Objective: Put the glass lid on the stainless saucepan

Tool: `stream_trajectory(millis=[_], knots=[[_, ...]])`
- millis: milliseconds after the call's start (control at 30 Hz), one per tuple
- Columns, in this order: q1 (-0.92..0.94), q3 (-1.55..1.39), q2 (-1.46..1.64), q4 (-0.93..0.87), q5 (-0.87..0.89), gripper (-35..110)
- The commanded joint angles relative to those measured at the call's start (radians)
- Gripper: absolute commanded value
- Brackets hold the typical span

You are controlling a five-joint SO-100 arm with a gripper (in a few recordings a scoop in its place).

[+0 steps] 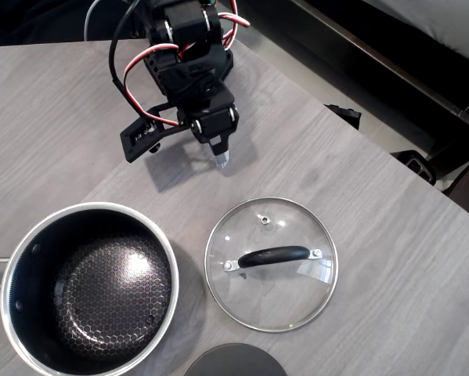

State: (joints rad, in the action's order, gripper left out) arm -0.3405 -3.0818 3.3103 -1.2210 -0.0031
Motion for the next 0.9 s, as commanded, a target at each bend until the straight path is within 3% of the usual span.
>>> stream_trajectory(millis=[0,133,233,467,633,767,867], knots=[[0.025,0.092,0.028,0.126,-0.100,0],[0.034,0.308,-0.084,0.282,-0.127,0],[-0.020,0.686,-0.505,0.262,-0.066,0],[-0.094,1.802,-1.532,-0.192,0.250,0],[-0.097,2.398,-2.036,-0.535,0.330,0],[-0.077,2.444,-2.108,-0.571,0.336,3],[-0.069,2.421,-2.086,-0.574,0.330,17]])
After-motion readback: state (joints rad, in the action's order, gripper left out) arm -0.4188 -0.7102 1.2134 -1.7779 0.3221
